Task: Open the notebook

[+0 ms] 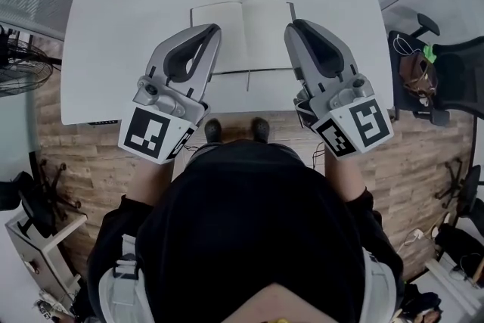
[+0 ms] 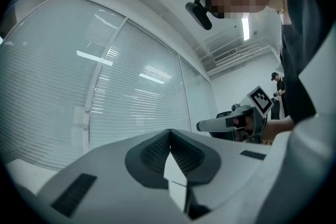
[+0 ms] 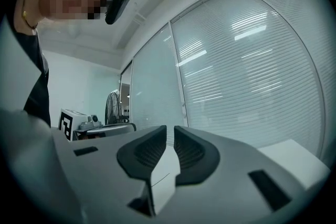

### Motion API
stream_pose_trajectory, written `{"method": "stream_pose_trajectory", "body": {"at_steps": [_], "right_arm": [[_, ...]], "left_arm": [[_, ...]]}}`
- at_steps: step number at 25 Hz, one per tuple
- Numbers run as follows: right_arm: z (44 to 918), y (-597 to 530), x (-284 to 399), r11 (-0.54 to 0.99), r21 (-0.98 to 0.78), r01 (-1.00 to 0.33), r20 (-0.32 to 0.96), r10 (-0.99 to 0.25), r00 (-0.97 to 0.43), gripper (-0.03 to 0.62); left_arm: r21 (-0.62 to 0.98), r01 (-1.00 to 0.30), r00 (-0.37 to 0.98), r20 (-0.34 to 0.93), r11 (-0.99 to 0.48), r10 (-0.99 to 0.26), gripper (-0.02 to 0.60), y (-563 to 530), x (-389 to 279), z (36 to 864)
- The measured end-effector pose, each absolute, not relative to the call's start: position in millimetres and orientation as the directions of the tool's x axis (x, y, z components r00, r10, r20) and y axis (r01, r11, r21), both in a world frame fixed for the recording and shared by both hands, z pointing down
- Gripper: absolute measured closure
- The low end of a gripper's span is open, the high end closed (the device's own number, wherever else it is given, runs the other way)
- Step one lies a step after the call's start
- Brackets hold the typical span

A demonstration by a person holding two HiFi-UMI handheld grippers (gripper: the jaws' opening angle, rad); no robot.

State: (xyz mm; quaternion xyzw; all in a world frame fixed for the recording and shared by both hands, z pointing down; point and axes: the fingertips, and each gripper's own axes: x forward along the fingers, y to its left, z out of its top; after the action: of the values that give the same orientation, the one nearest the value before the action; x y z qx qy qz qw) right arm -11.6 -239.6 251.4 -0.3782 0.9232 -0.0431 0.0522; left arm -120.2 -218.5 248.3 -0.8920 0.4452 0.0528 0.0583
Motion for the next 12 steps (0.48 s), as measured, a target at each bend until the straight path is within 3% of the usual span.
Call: {"method": "stream_pose_trajectory", "body": {"at_steps": [12], "right_arm": [[226.9, -233.6, 12.0, 0.712, -0.094, -0.696, -0.145, -0.702, -0.698, 0.589]], "left_arm": [[-0.056, -0.815, 0.578, -0.161, -0.577, -0.800, 0.569, -221.1, -107.6, 244.0]]}}
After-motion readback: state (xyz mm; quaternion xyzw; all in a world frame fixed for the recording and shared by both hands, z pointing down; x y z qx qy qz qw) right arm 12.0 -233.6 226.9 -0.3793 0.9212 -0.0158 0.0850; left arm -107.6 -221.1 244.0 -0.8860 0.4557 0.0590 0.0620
